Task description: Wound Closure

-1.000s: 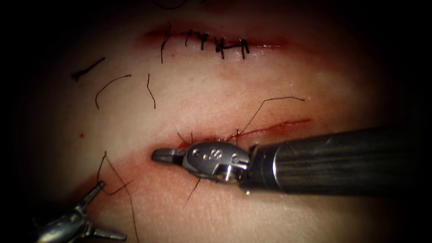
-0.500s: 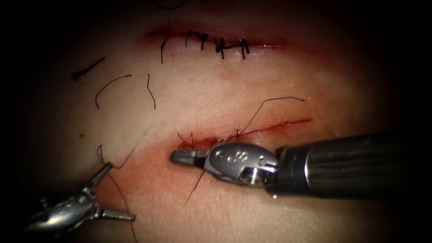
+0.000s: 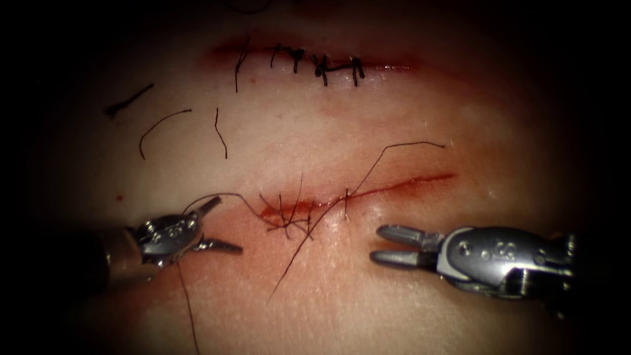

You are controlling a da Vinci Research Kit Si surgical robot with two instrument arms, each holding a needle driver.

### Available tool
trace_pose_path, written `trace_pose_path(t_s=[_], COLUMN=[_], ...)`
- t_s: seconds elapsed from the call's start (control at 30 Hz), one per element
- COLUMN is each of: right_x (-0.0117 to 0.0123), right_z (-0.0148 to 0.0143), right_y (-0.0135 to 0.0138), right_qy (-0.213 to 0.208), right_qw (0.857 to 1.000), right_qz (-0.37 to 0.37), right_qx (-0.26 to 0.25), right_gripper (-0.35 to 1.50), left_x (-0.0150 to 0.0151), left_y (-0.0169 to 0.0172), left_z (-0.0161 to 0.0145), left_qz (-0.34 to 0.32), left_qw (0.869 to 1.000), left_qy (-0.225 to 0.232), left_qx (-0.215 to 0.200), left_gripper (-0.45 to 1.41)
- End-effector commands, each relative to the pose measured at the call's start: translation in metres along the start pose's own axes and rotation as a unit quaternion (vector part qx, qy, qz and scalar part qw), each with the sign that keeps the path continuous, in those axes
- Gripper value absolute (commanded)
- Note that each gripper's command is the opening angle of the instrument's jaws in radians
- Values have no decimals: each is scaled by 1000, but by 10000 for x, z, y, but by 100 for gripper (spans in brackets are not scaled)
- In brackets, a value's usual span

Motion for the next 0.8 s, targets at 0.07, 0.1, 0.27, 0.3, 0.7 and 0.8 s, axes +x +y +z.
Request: trace_pose_path(t_s=[0.07,0.1,0.27,0.3,0.7,0.8], right_x=[-5,-5,-9,-11,-24,-26], right_z=[15,15,21,21,21,18], right_y=[-7,-7,-13,-14,-16,-17], right_qy=[1,1,4,1,0,1], right_qw=[1000,1000,1000,1000,1000,1000], right_qz=[2,2,0,-2,-7,-8], right_qx=[-1,-1,5,6,6,7], right_gripper=[47,47,49,49,46,49], left_x=[-17,-17,-20,-17,53,61], left_y=[1,1,30,46,132,146], left_z=[26,26,12,0,-51,-51], left_qz=[-4,-4,10,19,120,258], left_qw=[995,995,981,979,989,962], left_qy=[-81,-81,-160,-162,6,63], left_qx=[-55,-55,-105,-120,-89,-56], left_gripper=[98,98,99,99,94,79])
